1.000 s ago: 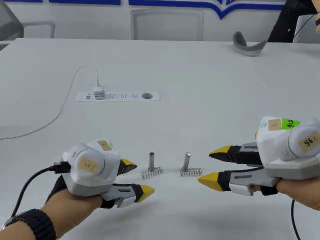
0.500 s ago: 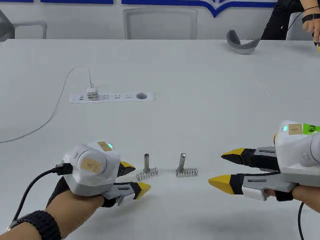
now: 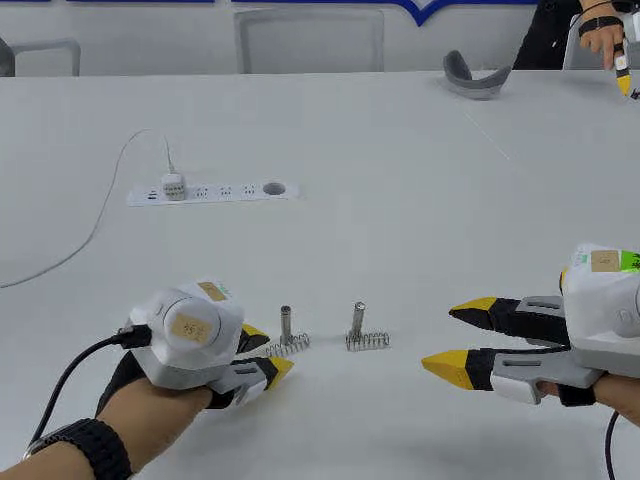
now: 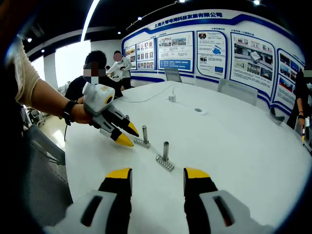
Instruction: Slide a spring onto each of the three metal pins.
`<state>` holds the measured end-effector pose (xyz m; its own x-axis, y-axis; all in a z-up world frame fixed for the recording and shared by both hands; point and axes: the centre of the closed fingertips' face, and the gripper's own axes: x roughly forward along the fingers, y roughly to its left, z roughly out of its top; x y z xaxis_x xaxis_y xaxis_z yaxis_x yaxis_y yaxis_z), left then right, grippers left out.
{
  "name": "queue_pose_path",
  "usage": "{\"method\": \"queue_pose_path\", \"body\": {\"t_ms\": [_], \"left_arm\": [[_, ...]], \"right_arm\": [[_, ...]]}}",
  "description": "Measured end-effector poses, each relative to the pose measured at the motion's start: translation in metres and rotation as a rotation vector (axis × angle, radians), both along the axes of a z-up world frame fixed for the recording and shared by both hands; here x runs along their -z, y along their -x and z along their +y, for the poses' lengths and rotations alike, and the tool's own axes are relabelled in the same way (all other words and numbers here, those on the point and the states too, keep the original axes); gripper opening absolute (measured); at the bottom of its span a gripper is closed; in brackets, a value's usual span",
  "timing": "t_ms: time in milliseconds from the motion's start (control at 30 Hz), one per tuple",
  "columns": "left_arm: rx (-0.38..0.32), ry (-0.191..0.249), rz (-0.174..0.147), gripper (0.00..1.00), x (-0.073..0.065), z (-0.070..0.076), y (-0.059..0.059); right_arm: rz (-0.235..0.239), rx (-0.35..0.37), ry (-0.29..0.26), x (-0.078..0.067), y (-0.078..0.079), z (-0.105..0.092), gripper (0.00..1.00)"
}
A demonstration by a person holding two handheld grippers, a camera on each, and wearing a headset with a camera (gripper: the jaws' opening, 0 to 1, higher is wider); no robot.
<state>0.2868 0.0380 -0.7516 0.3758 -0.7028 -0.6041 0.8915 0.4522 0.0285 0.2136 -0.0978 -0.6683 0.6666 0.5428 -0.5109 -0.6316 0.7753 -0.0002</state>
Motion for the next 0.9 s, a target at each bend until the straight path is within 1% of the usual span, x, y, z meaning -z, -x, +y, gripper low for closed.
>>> {"method": "queue_pose_path", "body": {"t_ms": [167, 400, 733, 900], "left_arm": [[-0.016, -0.003, 0.002, 0.23, 0.0004, -0.0009, -0.0024], [-0.012, -0.016, 0.001, 0.20, 0.0021, -0.0029, -0.0032], [-0.005, -0.036, 0.008, 0.17, 0.0079, -0.0042, -0.0007], [0.010, -0.042, 0.010, 0.17, 0.0097, -0.0058, 0.0030]], "right_arm": [[-0.001, 0.001, -0.008, 0.0005, -0.0007, 0.0020, 0.43], [-0.005, 0.002, -0.015, 0.0001, -0.0014, 0.0043, 0.43], [-0.006, 0.008, -0.019, 0.0000, -0.0003, 0.0040, 0.43], [-0.005, 0.007, -0.019, 0.0003, 0.0005, 0.0047, 0.43]]}}
